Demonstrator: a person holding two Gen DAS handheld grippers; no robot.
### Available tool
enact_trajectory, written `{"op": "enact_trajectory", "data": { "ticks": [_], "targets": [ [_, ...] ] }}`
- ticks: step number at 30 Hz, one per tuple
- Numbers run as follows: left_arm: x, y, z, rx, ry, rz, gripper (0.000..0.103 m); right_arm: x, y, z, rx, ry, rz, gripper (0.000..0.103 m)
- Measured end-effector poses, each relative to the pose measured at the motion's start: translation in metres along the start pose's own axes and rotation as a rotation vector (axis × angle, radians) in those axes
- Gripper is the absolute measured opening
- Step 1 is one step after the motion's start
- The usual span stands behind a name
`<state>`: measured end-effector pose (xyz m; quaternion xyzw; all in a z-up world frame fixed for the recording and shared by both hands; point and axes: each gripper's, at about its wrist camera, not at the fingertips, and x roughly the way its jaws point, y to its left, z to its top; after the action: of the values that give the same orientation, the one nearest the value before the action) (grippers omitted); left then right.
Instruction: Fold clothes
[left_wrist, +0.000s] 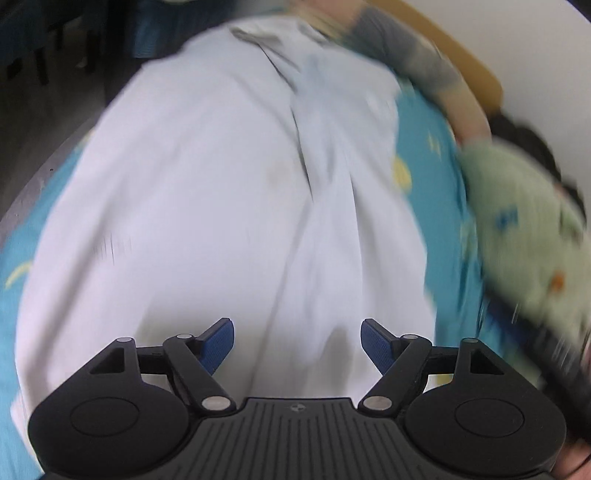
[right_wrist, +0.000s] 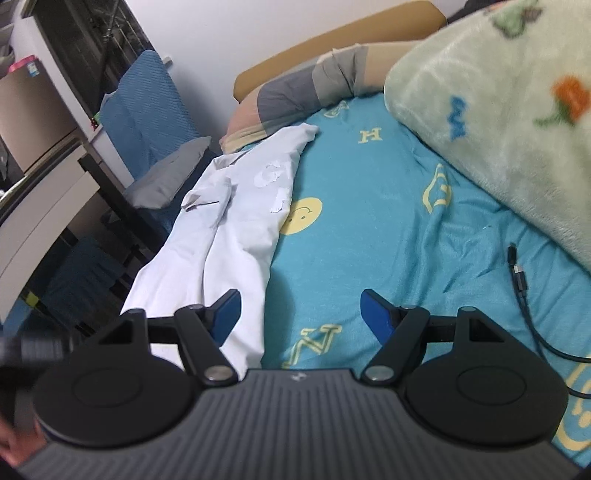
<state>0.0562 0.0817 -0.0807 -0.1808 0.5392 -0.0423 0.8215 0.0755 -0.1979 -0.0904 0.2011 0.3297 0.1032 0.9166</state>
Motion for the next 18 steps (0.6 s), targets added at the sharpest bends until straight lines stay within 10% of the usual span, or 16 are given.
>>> {"op": "enact_trajectory", "data": {
  "ticks": [4,7,18],
  "targets": [
    [0.012,-0.016,-0.028,0.121,0.029,0.109,0.054,-0.020,0.005,-0.008,-0.004,0.007,-0.041,0.074],
    [0.006,-0.021,-0.032,0.136,0.022,0.079,0.004,-0.039,0.010,-0.013,-0.027,-0.004,-0.053,0.074],
    [-0.045,-0.016,-0.063,0.080,-0.035,0.153,0.003,-0.071,0.013,-0.012,-0.027,-0.068,-0.054,0.074]
  ]
}}
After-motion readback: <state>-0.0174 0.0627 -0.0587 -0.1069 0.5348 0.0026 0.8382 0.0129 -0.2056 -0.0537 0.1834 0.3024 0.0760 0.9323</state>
